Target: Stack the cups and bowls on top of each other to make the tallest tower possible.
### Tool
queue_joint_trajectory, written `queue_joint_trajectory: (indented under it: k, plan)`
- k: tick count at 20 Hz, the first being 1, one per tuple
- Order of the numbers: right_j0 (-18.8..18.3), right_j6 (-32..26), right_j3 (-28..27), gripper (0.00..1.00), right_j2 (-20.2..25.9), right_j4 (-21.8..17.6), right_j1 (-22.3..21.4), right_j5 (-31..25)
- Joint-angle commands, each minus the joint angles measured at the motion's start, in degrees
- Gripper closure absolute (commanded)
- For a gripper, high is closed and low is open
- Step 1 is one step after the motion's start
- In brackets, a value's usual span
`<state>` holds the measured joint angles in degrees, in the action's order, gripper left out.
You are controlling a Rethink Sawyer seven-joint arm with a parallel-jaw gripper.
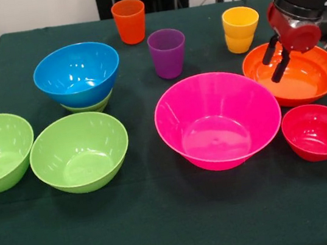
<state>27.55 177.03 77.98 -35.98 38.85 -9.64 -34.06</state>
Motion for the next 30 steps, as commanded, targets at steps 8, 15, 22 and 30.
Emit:
queue_joint_trajectory:
  k: [8,15,22,30]
  plan:
    - [-3.42,16.04,-2.88,0.00,6.74,2.95,5.12,-8.07]
    - [-1.65,18.22,-4.15,0.00,6.03,3.86,5.26,-8.98]
    - [-1.59,19.42,-6.87,0.00,5.47,4.23,5.48,-10.85]
    - [-2.76,19.77,-10.10,0.00,5.17,4.99,7.74,-11.77]
